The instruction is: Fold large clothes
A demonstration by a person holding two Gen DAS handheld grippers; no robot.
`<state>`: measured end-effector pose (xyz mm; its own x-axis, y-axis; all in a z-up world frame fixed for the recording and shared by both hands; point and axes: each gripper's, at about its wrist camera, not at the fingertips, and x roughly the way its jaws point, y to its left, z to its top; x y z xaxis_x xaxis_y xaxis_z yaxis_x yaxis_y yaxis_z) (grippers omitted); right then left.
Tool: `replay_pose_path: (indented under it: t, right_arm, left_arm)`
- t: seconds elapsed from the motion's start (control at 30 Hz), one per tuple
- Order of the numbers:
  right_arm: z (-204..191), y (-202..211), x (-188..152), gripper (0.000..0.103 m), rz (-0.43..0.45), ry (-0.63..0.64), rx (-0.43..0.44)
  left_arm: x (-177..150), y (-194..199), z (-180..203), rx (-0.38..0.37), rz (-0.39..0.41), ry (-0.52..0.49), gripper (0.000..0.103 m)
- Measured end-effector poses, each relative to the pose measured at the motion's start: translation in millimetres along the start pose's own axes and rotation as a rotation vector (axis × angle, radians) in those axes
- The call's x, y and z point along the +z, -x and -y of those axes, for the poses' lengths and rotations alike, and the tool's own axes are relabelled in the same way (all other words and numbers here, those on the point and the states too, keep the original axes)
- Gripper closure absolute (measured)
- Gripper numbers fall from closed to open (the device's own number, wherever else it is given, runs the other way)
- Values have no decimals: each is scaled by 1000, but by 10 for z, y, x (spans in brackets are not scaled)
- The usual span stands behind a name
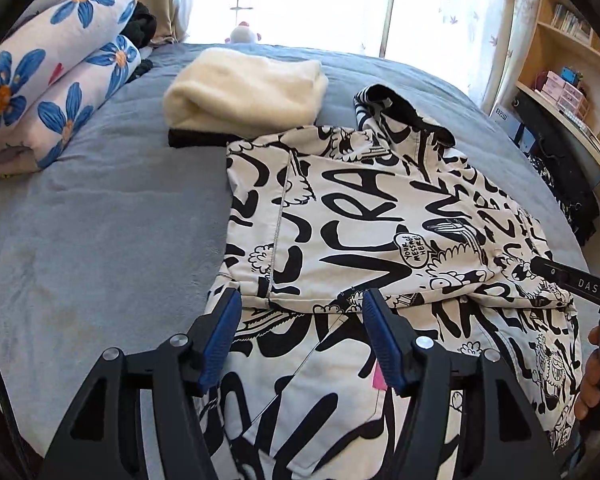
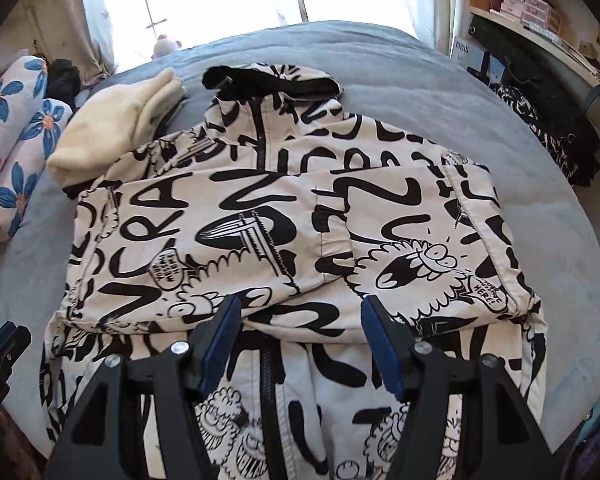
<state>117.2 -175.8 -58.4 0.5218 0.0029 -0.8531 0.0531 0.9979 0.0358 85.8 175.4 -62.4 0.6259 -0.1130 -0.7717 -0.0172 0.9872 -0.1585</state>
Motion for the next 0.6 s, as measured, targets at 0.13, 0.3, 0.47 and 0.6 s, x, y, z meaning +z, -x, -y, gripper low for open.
replay_pose_path:
  t: [0.13,0.3,0.47,0.6]
  right_arm:
    - [-14,182,-49,41,27,5,18]
    - [-26,410,-121,41,67,22,40]
    - [-17,646,-205,40,108,39,65]
    - [5,852,-280,40,152,57,75]
  left_arm:
    - [-18,177,-9,3,23,-5,41]
    - [-48,413,-16,16,46,-11,41]
    - [-87,620,-10,27,65,-15,41]
    - [-128,778,42,38,83,-34,41]
